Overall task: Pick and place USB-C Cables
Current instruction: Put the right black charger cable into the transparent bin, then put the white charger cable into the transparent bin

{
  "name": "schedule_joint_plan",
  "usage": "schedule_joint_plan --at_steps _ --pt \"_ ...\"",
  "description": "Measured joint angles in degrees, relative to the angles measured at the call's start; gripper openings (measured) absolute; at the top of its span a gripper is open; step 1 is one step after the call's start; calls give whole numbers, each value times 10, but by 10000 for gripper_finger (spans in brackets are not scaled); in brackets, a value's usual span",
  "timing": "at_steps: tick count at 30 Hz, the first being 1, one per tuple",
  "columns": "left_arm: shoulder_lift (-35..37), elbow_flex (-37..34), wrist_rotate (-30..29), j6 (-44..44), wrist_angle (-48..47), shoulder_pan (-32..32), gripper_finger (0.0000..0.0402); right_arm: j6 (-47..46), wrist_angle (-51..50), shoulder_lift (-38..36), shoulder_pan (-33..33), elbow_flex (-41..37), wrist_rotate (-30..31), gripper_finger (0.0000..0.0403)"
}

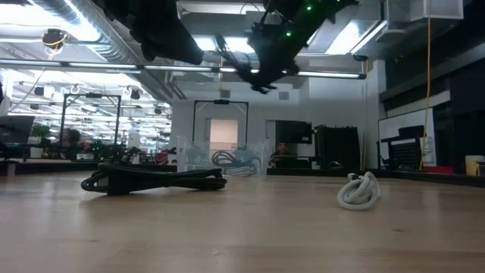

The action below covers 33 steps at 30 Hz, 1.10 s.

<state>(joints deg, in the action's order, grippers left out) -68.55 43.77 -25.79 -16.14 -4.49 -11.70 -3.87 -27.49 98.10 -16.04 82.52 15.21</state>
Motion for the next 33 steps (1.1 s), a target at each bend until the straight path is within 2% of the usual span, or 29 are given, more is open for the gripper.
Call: schedule_joint_plan --at_steps 2,5,12,17,24,28,33 --pt "0 0 0 0 -7 0 105 6 25 6 -15 -1 -59 12" --pt "0 0 0 -3 -18 0 105 17 41 21 -27 -1 -109 12" --pt "0 0 -2 -3 -21 0 105 28 38 95 -30 2 -167 12" --pt "0 0 -2 -4 -21 0 105 27 39 145 -30 28 -173 14" --pt "0 0 -2 -4 -22 0 105 31 38 158 -31 59 -179 93" --pt "0 0 -2 -4 -24 0 105 27 3 158 -33 83 -179 132" --pt "0 0 -2 -4 -24 0 105 15 -150 158 -33 130 -179 151"
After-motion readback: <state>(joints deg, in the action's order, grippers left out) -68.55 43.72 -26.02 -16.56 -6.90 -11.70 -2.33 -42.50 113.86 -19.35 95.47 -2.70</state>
